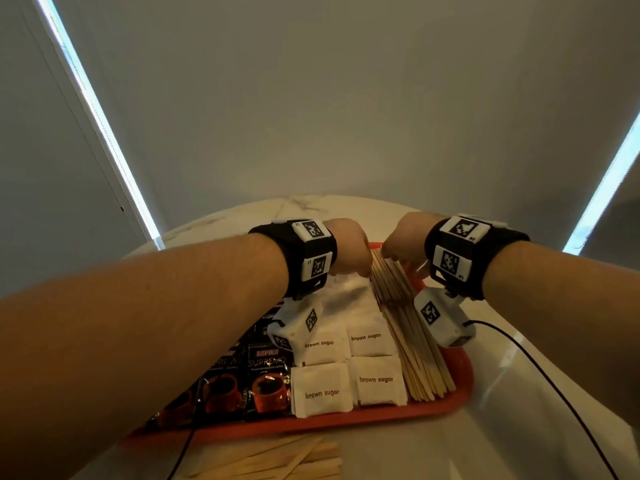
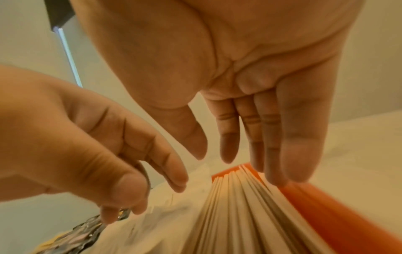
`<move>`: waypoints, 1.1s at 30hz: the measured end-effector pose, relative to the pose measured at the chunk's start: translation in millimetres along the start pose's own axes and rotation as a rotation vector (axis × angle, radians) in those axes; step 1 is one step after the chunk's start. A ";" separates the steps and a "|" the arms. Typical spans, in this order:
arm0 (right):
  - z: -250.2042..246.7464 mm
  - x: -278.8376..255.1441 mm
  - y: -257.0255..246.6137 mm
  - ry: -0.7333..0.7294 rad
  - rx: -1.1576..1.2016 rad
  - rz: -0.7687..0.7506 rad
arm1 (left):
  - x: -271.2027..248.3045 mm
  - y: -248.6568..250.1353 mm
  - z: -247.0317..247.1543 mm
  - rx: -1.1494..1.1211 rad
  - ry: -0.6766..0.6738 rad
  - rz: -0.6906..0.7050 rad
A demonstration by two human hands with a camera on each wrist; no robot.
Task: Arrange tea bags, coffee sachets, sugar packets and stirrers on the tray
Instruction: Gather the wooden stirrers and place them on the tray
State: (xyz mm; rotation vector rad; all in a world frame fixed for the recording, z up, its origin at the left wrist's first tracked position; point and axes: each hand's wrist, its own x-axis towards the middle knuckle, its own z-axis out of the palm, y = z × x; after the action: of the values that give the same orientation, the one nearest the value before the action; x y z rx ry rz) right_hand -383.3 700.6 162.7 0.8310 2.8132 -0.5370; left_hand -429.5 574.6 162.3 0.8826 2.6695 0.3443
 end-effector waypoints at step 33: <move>41.8 -149.4 -13.5 -0.307 -0.010 -0.492 | -174.9 -47.6 12.0 0.107 0.032 0.177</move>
State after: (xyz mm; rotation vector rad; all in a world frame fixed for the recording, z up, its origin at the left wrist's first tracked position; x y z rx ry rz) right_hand -264.2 600.3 165.3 0.0302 2.7105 -0.6476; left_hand -317.3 432.2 173.3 1.1597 2.6660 0.2585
